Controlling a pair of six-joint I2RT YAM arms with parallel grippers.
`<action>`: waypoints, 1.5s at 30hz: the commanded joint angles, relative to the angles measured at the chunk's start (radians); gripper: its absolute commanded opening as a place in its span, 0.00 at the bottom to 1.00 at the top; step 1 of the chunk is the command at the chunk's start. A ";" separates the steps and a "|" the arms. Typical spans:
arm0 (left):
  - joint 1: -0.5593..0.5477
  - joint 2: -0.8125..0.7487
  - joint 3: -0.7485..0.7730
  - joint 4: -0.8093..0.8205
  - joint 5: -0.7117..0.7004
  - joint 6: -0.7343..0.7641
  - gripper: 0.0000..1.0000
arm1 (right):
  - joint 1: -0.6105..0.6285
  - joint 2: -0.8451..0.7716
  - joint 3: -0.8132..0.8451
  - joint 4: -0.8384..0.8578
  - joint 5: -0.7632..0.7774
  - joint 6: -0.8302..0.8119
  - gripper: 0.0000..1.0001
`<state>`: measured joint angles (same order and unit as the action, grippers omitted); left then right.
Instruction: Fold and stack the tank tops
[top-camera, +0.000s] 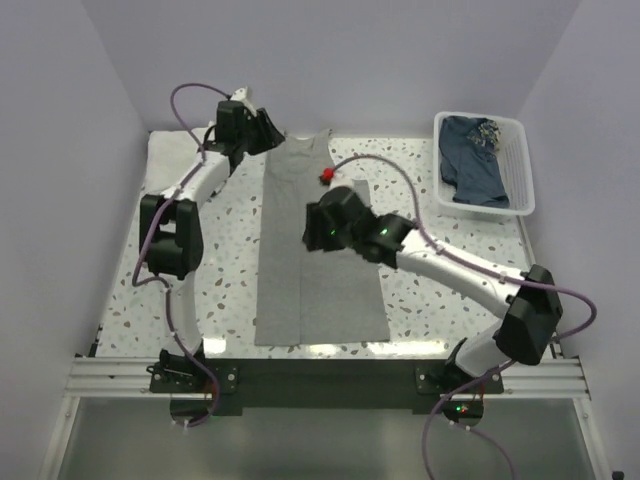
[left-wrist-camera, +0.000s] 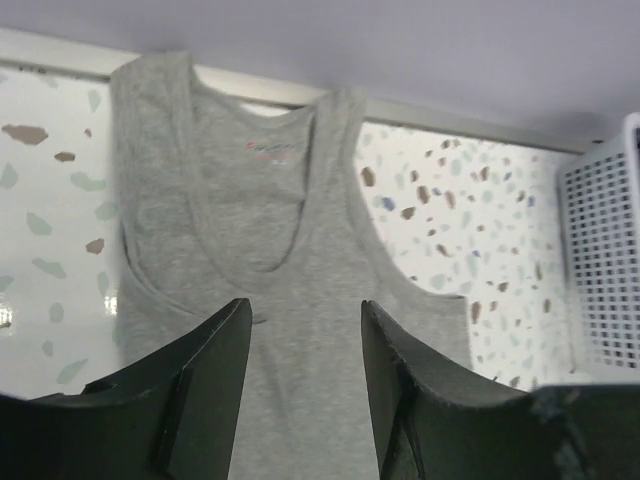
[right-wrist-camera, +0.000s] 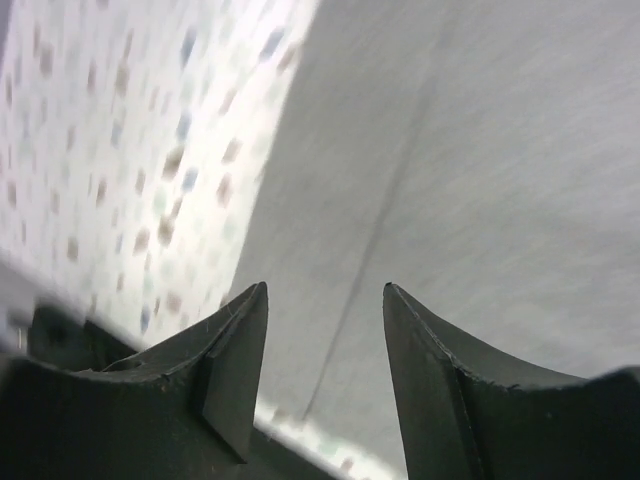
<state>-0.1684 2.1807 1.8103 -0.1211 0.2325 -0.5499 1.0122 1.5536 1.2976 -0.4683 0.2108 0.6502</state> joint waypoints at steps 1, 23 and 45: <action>-0.077 -0.195 -0.080 0.067 -0.030 -0.027 0.52 | -0.186 -0.030 0.002 0.003 -0.056 -0.115 0.54; -0.790 -0.746 -0.947 0.086 -0.229 -0.168 0.45 | -0.721 0.723 0.664 0.045 -0.214 -0.353 0.36; -0.887 -0.679 -0.911 0.106 -0.185 -0.191 0.47 | -0.721 0.839 0.680 0.031 -0.133 -0.382 0.32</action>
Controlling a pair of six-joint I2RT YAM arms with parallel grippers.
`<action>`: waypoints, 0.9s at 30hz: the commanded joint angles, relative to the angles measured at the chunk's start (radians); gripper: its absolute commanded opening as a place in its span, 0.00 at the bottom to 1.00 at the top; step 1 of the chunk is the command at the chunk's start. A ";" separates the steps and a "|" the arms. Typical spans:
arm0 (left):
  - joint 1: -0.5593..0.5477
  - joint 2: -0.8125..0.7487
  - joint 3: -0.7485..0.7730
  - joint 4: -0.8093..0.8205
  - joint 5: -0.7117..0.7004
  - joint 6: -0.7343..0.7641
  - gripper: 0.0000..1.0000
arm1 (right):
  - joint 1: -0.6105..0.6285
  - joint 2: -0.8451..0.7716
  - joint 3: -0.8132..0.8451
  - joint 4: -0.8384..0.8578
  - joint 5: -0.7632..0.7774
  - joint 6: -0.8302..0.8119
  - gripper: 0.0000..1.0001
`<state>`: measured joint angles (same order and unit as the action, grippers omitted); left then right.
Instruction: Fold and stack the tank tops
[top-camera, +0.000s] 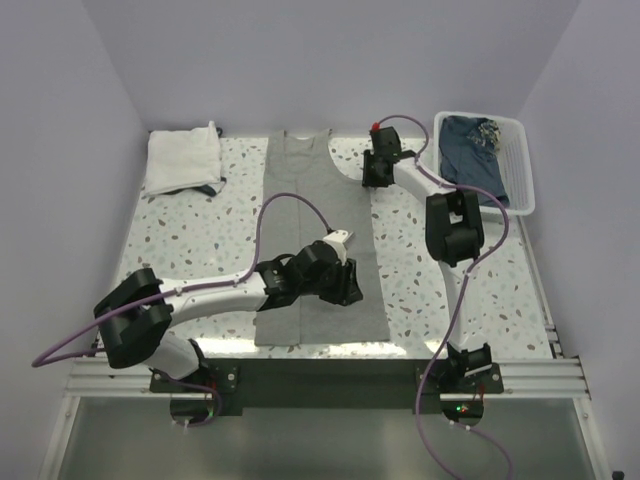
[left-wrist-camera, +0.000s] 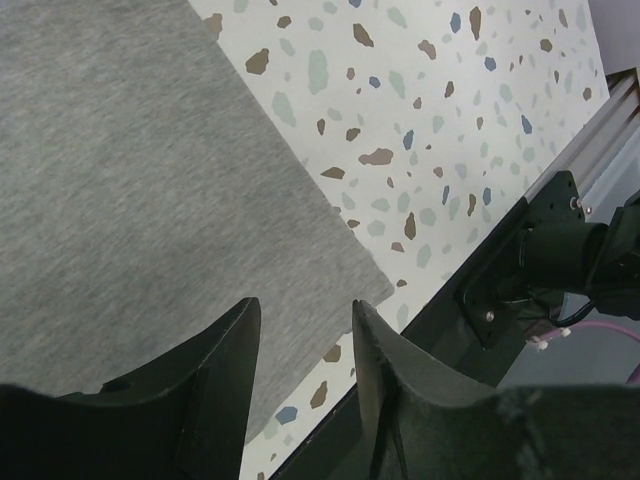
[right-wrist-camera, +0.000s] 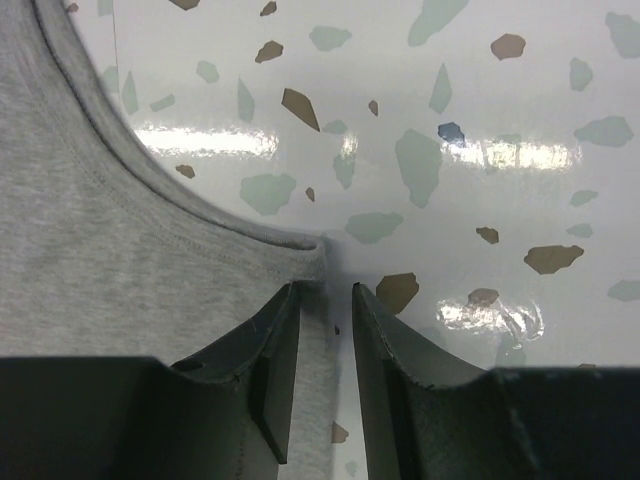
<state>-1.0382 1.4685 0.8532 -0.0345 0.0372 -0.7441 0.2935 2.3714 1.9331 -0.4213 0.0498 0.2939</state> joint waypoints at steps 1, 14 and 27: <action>-0.023 0.047 0.061 0.021 0.024 0.006 0.47 | -0.002 0.026 0.044 -0.016 0.030 -0.025 0.32; -0.164 0.288 0.217 -0.019 -0.068 0.012 0.50 | -0.002 -0.034 -0.100 0.050 0.039 -0.013 0.00; -0.258 0.411 0.317 -0.071 -0.135 -0.002 0.49 | -0.008 -0.066 -0.155 0.079 0.021 0.022 0.00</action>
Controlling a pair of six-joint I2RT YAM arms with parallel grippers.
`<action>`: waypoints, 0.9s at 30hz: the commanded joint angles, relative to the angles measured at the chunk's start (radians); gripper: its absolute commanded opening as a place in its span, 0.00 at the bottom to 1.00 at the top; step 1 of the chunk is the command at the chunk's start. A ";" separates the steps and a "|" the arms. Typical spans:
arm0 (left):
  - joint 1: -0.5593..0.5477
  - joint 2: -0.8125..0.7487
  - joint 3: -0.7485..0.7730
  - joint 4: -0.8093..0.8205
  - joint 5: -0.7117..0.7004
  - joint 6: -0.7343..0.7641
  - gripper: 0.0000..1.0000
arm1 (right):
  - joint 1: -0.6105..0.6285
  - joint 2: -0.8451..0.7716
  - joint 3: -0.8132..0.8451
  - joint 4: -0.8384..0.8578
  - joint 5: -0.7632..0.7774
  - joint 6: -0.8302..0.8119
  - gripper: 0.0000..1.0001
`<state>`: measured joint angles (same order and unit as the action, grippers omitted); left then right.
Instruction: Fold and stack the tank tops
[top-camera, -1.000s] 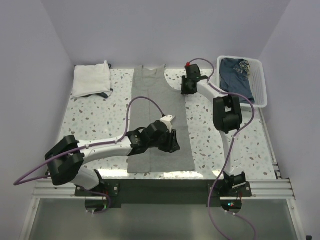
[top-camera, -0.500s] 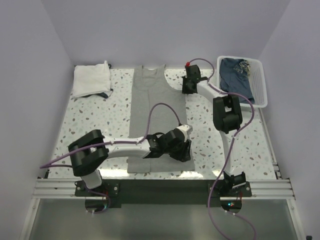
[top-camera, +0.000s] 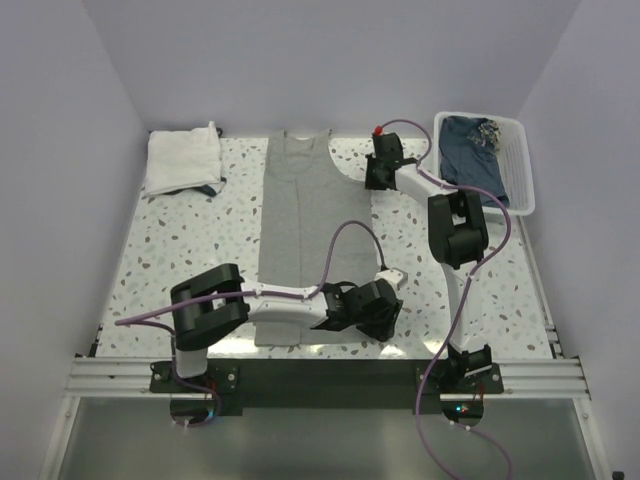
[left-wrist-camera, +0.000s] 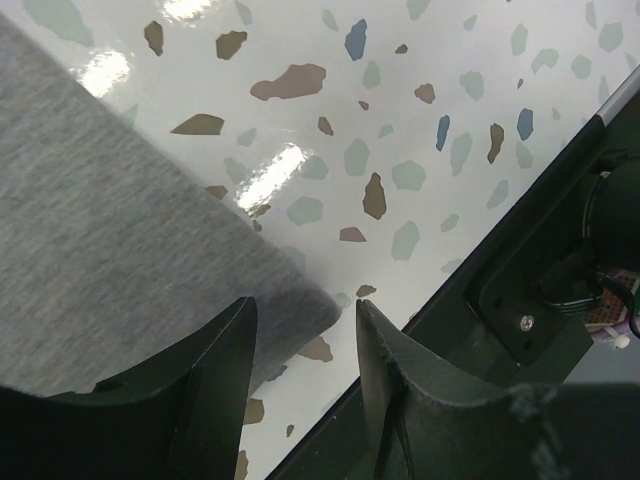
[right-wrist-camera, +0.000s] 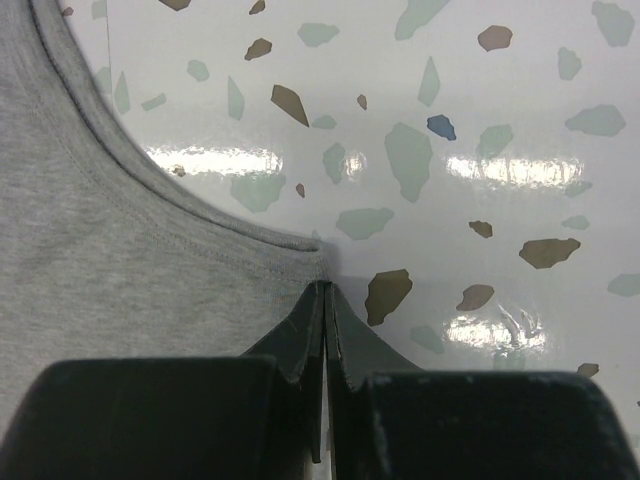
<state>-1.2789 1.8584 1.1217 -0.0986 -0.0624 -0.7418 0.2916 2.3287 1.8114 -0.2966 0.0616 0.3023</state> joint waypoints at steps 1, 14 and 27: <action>-0.020 0.028 0.053 -0.007 -0.037 -0.001 0.49 | -0.008 -0.025 -0.035 -0.044 0.007 0.014 0.00; -0.057 0.090 0.081 -0.020 -0.070 0.015 0.33 | -0.011 -0.038 -0.041 -0.052 0.007 0.021 0.00; -0.077 -0.074 -0.077 0.043 0.004 0.002 0.00 | -0.038 -0.069 -0.060 -0.127 0.073 0.076 0.00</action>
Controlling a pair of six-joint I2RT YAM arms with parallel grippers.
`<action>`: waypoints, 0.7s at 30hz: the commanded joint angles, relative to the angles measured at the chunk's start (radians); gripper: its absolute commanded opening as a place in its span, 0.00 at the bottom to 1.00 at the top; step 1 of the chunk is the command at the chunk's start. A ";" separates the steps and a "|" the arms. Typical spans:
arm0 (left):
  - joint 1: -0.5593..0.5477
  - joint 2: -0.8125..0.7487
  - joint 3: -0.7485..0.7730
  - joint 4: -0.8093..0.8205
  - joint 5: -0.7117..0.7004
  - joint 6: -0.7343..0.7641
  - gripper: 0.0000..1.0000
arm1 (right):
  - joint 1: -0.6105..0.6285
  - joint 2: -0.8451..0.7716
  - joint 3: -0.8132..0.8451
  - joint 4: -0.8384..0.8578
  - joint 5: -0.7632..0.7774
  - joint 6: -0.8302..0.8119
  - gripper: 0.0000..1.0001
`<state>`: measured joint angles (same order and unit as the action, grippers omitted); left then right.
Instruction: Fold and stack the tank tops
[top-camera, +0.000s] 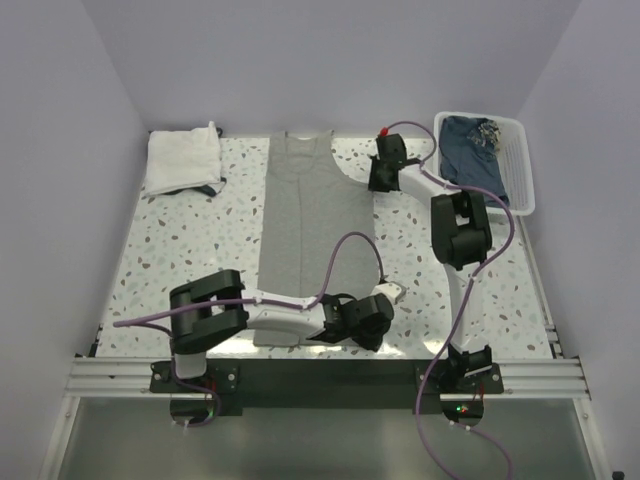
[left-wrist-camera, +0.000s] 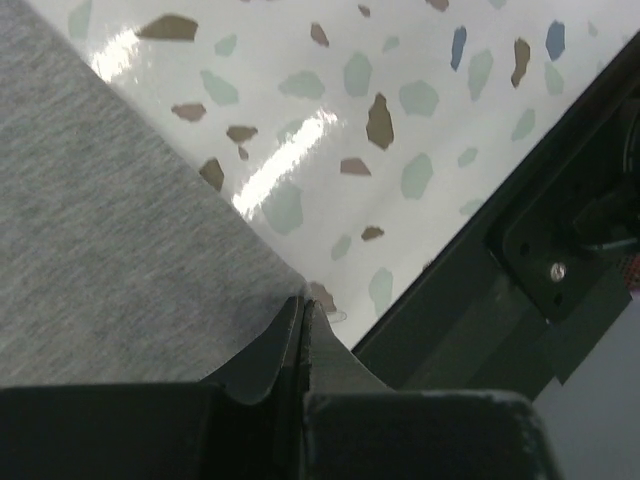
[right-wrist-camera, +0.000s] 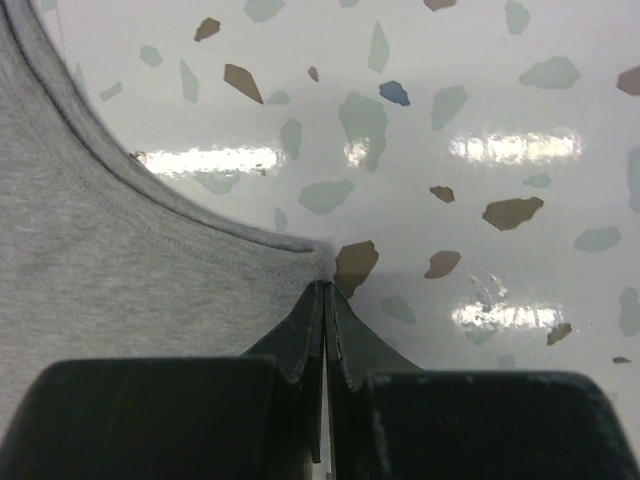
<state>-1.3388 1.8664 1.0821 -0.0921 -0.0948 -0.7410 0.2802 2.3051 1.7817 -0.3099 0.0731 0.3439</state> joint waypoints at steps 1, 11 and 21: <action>-0.025 -0.113 -0.051 0.044 0.058 0.005 0.00 | -0.035 -0.052 -0.044 -0.116 0.066 0.044 0.00; -0.036 -0.271 -0.165 0.152 0.133 -0.014 0.00 | -0.056 -0.125 -0.090 -0.143 0.151 0.087 0.00; -0.025 -0.407 -0.293 0.141 0.021 -0.090 0.00 | -0.055 -0.165 -0.051 -0.161 0.084 0.116 0.00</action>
<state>-1.3682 1.5112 0.8261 0.0097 -0.0254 -0.7860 0.2287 2.2215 1.7035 -0.4454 0.1654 0.4343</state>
